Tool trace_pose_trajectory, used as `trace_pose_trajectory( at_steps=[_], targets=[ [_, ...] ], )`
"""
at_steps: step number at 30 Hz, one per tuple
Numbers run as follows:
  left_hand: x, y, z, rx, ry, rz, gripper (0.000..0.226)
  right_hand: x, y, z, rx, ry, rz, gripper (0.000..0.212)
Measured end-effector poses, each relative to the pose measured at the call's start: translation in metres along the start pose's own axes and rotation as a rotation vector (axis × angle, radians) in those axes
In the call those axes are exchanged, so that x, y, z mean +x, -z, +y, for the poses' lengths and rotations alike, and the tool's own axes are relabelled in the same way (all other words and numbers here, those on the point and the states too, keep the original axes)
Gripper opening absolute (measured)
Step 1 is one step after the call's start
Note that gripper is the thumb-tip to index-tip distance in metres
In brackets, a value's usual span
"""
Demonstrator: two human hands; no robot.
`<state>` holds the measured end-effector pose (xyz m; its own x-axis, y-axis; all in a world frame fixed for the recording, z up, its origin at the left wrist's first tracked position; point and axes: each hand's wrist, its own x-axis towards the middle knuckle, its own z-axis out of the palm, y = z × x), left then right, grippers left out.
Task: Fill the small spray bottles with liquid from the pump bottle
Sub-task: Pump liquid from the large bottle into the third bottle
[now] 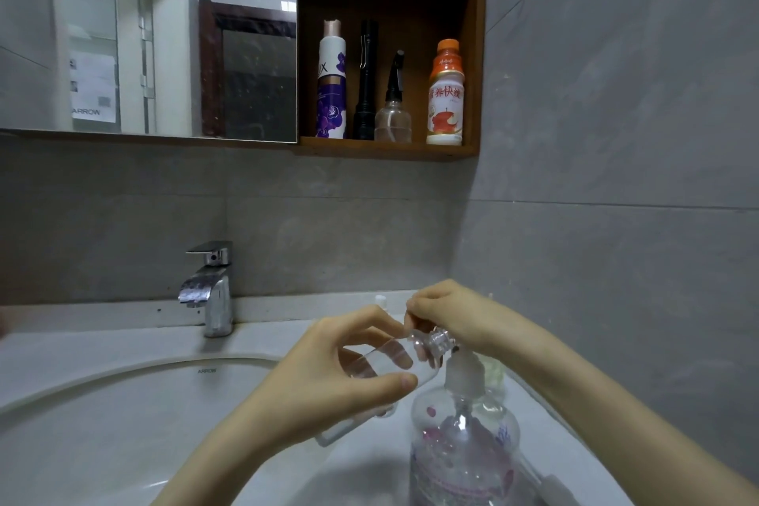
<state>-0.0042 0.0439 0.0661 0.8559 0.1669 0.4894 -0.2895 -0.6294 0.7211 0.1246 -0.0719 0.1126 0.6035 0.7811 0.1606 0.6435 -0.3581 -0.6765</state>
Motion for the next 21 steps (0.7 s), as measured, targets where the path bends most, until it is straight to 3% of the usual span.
trace_pose_trajectory(
  at_steps=[21],
  targets=[
    [-0.001,0.0,0.003,-0.017,-0.02,0.043,0.039,0.004,0.002,-0.009,-0.163,-0.048,0.039,0.03]
  ],
)
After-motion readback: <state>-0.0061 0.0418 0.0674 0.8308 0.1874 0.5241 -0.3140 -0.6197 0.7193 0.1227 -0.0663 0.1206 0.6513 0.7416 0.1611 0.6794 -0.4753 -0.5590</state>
